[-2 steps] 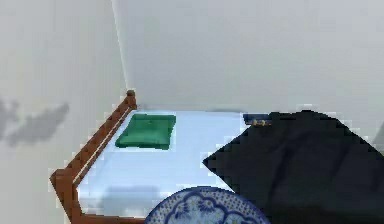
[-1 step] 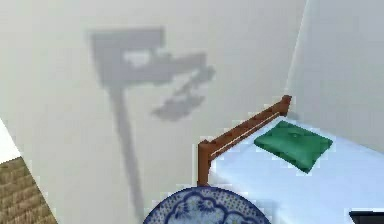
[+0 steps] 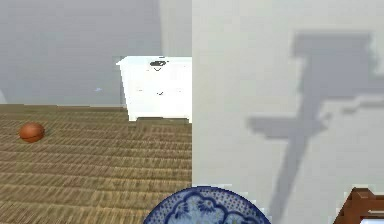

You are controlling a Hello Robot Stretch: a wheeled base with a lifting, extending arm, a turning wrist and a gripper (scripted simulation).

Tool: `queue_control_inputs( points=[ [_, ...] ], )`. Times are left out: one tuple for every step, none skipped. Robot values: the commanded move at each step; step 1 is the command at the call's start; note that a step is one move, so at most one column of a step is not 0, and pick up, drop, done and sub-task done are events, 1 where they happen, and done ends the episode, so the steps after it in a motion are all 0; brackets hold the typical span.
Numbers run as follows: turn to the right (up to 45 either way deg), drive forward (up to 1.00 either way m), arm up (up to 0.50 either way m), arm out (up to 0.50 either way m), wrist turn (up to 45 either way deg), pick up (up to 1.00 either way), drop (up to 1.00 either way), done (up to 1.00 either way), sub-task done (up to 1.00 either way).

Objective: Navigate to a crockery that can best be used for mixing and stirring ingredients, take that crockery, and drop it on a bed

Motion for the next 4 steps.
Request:
queue_control_inputs(
  points=[
    [-21.0, 0.0, 0.0, 0.0, 0.0, 0.0, 0.0, 0.0, 0.0],
    [45.0, 0.0, 0.0, 0.0, 0.0, 0.0, 0.0, 0.0, 0.0],
    [45.0, 0.0, 0.0, 0.0, 0.0, 0.0, 0.0, 0.0, 0.0],
    [45.0, 0.0, 0.0, 0.0, 0.0, 0.0, 0.0, 0.0, 0.0]
  ],
)
